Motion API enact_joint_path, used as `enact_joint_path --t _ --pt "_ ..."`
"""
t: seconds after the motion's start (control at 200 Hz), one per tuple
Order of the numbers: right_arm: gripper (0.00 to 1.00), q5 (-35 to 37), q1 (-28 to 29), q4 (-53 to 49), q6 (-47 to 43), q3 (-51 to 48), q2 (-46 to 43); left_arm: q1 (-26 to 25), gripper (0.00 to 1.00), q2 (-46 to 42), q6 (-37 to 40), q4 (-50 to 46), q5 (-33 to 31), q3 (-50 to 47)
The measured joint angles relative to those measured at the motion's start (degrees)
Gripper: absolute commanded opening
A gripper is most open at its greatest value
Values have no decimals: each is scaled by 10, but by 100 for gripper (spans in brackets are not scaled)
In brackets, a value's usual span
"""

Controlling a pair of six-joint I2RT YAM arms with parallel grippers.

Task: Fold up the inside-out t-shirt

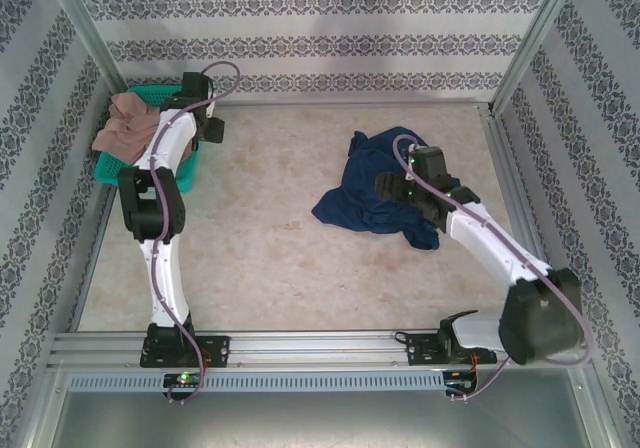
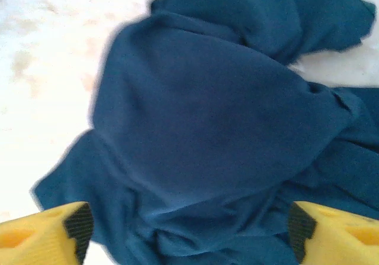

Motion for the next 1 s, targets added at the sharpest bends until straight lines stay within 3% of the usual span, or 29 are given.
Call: enact_joint_path --t 0.16,0.29,0.47,0.725,0.999 --pt "79 12 -76 -65 0 2 6 -36 72 -207 -88 116 113 -221" --pt "78 15 -80 -110 12 -48 -47 -154 71 -318 -147 231 200 -373" --pt "73 -30 -148 -140 60 -158 -113 -285 70 -226 -163 270 268 -422" --pt "66 -34 -152 -147 74 -150 -45 -323 65 -110 -158 254 269 -389" --pt "41 -42 -152 -125 75 -115 34 -336 31 -52 -158 255 273 -337"
